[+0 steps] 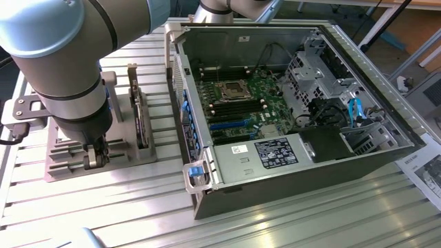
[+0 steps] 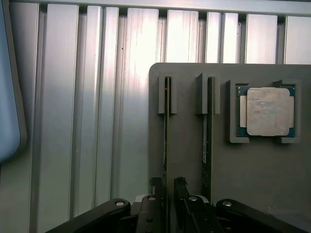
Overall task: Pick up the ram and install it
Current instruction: 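Pick up the ram and move it above insertion slot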
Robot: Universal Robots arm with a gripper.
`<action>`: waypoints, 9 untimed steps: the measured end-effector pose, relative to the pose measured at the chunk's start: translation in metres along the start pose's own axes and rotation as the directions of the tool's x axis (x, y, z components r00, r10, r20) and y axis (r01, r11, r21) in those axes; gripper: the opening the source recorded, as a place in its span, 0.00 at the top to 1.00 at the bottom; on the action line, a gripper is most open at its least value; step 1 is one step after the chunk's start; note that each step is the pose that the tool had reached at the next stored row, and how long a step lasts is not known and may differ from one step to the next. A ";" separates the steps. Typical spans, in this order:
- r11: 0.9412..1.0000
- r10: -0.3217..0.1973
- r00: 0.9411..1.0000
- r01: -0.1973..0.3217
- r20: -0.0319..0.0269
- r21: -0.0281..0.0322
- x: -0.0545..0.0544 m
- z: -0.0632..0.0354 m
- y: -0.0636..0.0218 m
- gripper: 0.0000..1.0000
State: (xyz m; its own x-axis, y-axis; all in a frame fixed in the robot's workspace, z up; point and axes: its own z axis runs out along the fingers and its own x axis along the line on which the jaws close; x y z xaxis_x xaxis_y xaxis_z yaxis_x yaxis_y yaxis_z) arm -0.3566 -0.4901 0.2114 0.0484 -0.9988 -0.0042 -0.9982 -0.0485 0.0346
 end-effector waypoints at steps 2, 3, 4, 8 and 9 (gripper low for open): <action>1.000 0.000 1.000 0.000 0.000 0.000 0.000 0.0000 0.0000 0.76; 1.000 0.000 1.000 0.000 0.000 0.000 0.000 0.0000 0.0000 0.76; 1.000 0.000 1.000 0.000 0.000 0.000 0.000 0.0000 0.0000 0.76; 1.000 0.001 1.000 -0.001 0.000 0.000 0.000 0.0000 0.0000 0.76; 1.000 0.002 1.000 -0.002 0.000 0.000 0.000 0.0000 0.0000 0.76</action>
State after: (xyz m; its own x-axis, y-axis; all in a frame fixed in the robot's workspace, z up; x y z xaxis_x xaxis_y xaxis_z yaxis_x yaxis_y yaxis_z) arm -0.3566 -0.4900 0.2114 0.0468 -0.9989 -0.0042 -0.9983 -0.0469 0.0347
